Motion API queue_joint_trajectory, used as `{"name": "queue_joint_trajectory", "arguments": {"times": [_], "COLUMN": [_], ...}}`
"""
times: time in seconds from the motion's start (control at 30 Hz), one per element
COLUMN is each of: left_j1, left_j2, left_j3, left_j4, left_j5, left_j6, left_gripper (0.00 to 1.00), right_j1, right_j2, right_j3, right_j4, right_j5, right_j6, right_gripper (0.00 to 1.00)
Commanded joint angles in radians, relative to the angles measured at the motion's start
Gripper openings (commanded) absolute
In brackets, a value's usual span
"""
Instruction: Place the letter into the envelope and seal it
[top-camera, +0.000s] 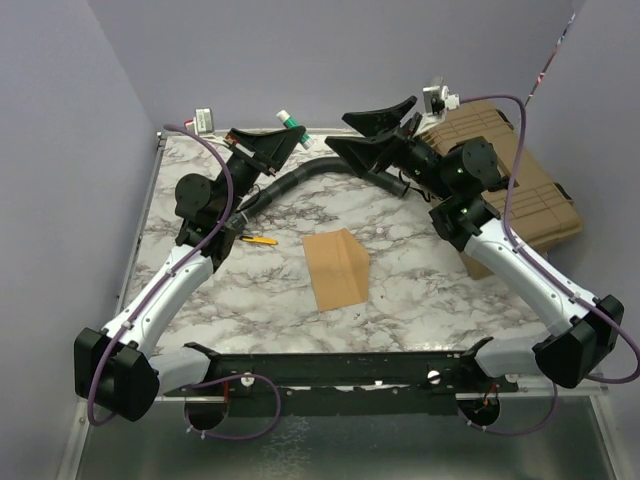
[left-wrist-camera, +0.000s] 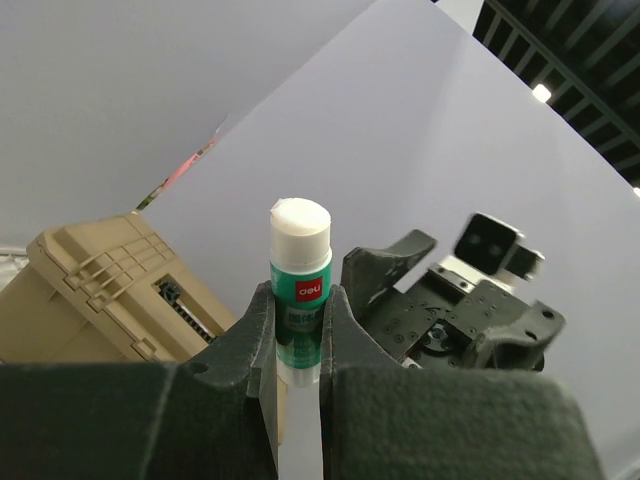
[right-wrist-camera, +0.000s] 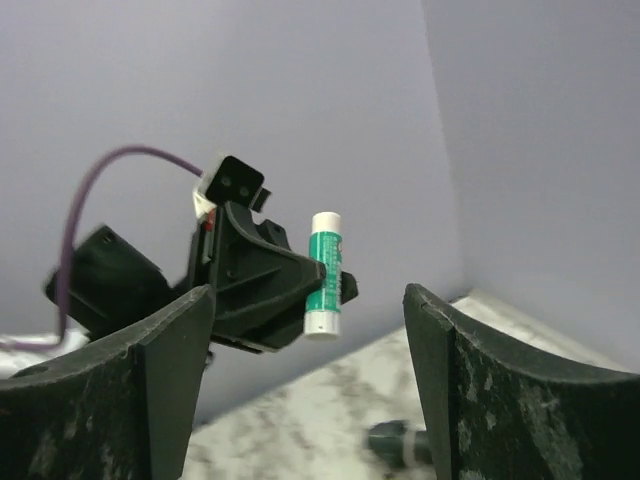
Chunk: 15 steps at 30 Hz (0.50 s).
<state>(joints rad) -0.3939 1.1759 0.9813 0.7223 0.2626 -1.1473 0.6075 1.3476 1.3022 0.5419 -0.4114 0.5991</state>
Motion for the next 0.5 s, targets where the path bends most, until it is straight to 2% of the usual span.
{"name": "queue_joint_trajectory", "arguments": {"times": [0.0,0.17,0.33,0.43,0.47], "left_j1": [0.002,0.001,0.001,0.001,0.002], "left_j2": [-0.025,-0.031,-0.027,-0.030,-0.031], "left_j3": [0.007,0.008,0.011,0.011,0.010], "left_j4": [0.001,-0.010,-0.012,-0.011,-0.011], "left_j5": [-0.008,-0.011,-0.008,-0.005,-0.006], "left_j6": [0.011,0.009,0.005,0.013,0.014], "left_gripper": [0.00,0.00,0.00,0.00,0.00], "right_j1": [0.028,0.099,0.168,0.184,0.184], "right_j2": [0.003,0.023,0.070,0.103,0.112], "right_j3": [-0.003,-0.018,-0.013,0.010,0.017], "right_j4": [-0.105,-0.067,0.008,0.015,0.012], "right_j5": [-0.032,-0.006,0.094,0.134,0.139], "right_j6": [-0.735,-1.002,-1.091,-1.083,-1.080], "right_gripper": [0.78,0.71,0.57,0.53,0.48]}}
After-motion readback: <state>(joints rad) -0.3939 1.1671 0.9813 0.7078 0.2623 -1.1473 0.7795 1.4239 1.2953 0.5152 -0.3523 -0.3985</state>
